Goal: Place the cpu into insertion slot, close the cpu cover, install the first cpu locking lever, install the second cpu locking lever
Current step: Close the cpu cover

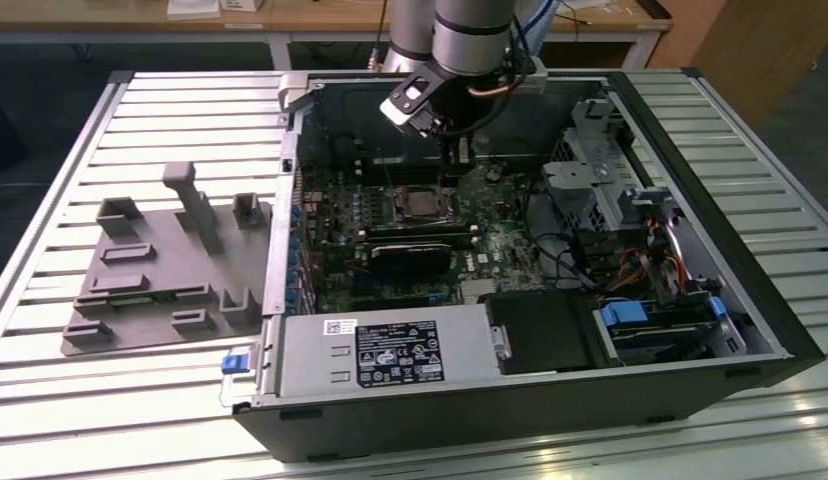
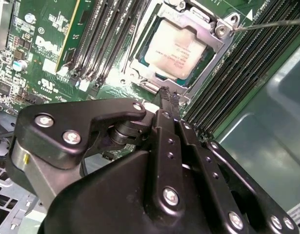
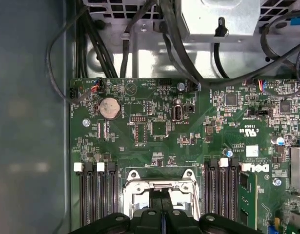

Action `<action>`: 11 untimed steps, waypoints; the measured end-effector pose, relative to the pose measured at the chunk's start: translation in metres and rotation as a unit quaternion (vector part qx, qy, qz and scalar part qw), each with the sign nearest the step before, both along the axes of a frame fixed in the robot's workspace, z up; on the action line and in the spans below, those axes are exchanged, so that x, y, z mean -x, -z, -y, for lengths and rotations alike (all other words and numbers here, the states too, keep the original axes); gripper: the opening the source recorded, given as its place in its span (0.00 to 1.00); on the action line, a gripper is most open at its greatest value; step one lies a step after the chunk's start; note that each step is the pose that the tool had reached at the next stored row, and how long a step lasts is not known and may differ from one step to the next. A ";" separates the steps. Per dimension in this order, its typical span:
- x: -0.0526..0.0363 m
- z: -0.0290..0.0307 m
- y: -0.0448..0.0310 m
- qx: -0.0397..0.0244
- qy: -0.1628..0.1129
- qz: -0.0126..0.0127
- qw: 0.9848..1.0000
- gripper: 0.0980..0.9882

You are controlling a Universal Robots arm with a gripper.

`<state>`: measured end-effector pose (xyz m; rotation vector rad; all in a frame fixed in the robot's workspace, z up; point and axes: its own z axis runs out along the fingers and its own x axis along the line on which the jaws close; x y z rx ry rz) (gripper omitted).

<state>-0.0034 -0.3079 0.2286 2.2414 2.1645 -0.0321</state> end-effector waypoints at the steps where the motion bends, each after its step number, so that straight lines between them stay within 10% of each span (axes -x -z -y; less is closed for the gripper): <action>1: 0.0019 0.0001 0.0005 0.000 0.000 0.003 1.000 0.00; 5: 0.0099 0.0011 0.0029 0.000 0.000 0.011 1.000 0.00; 11: 0.0191 0.0034 0.0057 0.000 0.000 0.012 1.000 0.00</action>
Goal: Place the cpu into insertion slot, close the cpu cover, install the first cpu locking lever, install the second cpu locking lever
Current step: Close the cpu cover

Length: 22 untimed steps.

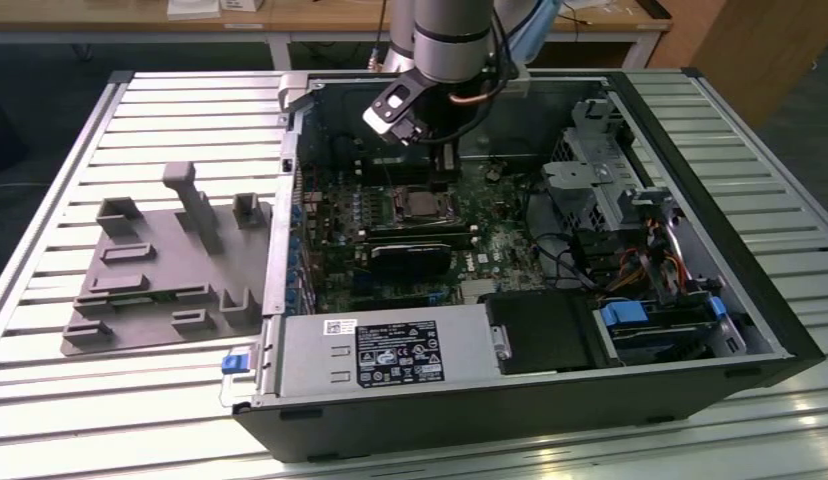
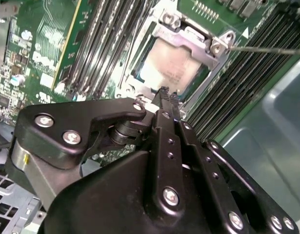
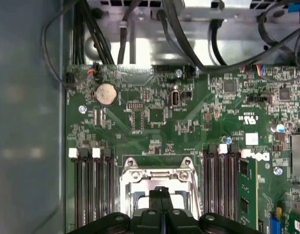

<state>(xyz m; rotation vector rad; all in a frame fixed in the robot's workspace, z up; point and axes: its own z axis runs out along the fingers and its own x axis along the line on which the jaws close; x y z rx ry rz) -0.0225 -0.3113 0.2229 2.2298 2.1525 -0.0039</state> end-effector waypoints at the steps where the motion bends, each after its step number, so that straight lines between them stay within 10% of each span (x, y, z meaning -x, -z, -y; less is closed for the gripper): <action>1: 0.0013 0.0004 0.0004 0.000 0.000 0.000 1.000 0.00; 22: 0.0201 0.0033 0.0055 0.000 0.000 0.000 1.000 0.00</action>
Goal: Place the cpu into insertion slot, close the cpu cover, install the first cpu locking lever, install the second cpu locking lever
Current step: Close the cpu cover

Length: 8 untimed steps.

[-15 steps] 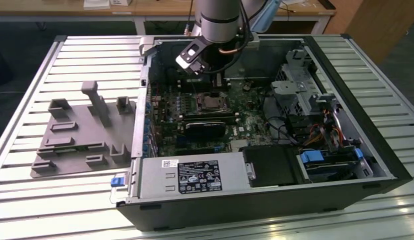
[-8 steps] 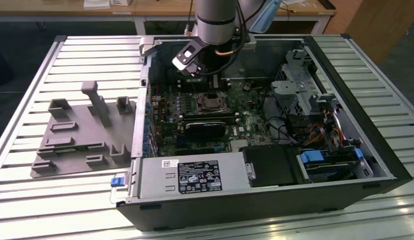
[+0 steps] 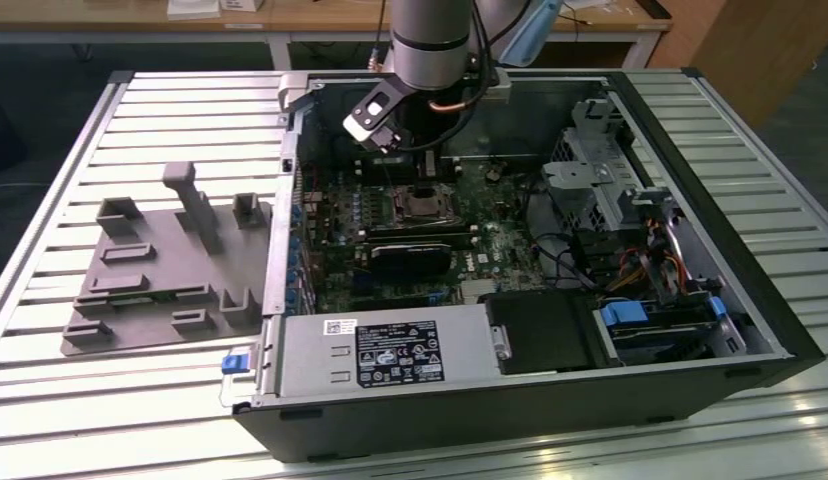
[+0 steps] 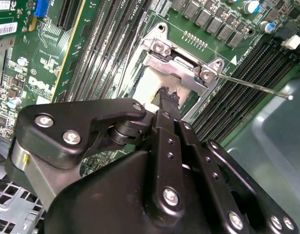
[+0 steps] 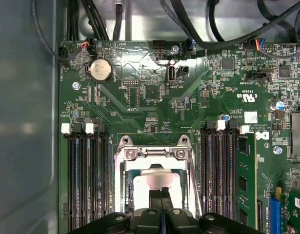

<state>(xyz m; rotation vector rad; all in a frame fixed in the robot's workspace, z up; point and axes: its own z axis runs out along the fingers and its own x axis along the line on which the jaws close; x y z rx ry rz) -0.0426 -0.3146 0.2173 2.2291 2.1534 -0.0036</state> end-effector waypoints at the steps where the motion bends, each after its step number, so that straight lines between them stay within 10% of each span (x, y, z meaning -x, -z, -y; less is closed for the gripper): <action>1: 0.0000 0.0000 0.0000 0.000 -0.003 0.000 1.000 0.00; 8: 0.0000 0.0000 0.0003 0.000 -0.059 0.000 0.998 0.00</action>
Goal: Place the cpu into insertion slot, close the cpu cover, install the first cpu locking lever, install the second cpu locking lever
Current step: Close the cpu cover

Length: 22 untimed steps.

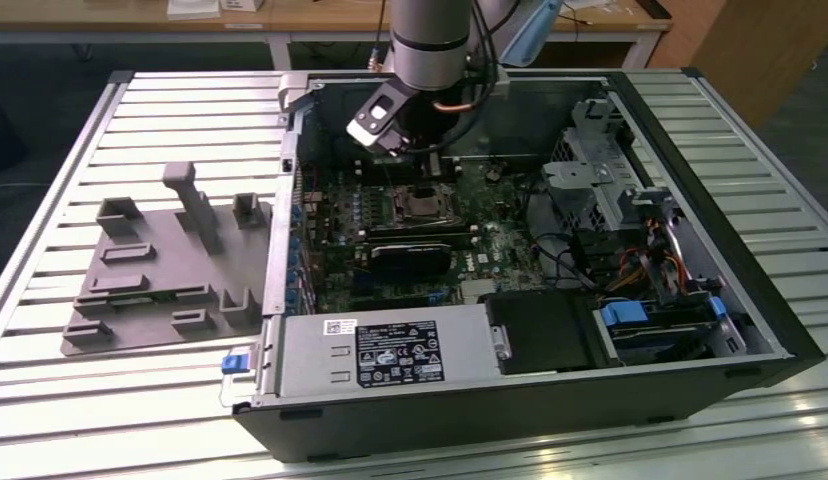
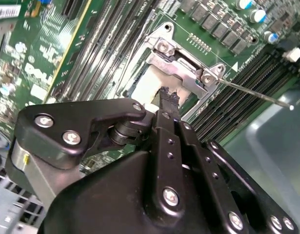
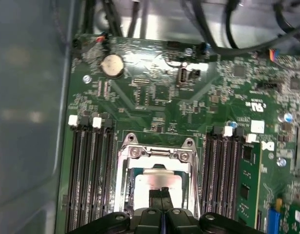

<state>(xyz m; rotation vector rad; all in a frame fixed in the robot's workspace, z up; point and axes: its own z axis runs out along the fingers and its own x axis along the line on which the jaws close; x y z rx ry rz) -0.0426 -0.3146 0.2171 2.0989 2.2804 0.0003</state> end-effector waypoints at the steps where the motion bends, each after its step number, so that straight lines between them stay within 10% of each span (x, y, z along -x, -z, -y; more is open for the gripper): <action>1: 0.0000 0.0000 0.0000 0.000 -0.009 0.000 1.000 0.00; 12: 0.0000 0.0000 0.0004 0.000 -0.107 0.000 0.994 0.00; 22: 0.0000 0.0000 0.0010 0.000 -0.197 0.000 0.980 0.00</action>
